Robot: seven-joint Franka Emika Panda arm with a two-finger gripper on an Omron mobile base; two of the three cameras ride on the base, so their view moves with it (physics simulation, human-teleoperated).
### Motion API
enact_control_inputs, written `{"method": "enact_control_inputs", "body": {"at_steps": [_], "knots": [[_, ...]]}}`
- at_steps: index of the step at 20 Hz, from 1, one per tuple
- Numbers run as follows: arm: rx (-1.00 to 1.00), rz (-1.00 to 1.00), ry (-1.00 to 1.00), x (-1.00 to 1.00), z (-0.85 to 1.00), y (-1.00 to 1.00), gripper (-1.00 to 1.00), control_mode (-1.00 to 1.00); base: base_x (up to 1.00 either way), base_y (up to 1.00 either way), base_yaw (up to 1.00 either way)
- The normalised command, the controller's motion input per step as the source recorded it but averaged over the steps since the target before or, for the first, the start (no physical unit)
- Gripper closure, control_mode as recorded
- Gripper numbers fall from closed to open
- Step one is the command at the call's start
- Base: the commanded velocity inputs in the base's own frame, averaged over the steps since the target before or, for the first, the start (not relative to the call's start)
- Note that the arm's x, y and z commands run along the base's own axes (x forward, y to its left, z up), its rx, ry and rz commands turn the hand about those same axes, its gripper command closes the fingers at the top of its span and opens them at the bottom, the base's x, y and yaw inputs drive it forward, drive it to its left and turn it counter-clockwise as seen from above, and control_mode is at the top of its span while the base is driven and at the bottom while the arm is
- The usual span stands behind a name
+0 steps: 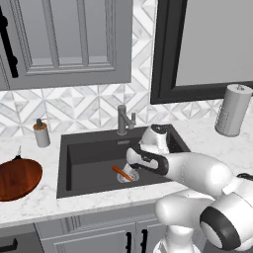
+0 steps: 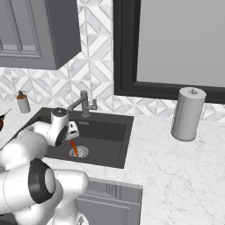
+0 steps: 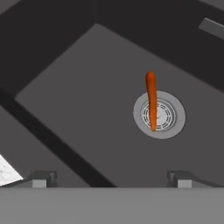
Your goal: Pick the carrot from the sink and place it in the bowl. Then pick the bowl and place it in the microwave. Then close the microwave door and press the start button.
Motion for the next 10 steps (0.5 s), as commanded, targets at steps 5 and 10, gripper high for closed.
{"method": "enact_control_inputs", "body": {"at_steps": [5, 10], "knots": [[-0.01, -0.02, 0.0, 0.3, -0.22, 0.14, -1.0, -1.0, 0.0, 0.0, 0.0], [0.0, 0.0, 0.0, 0.24, -0.25, 0.0, -1.0, -1.0, 0.0, 0.0, 0.0]]}}
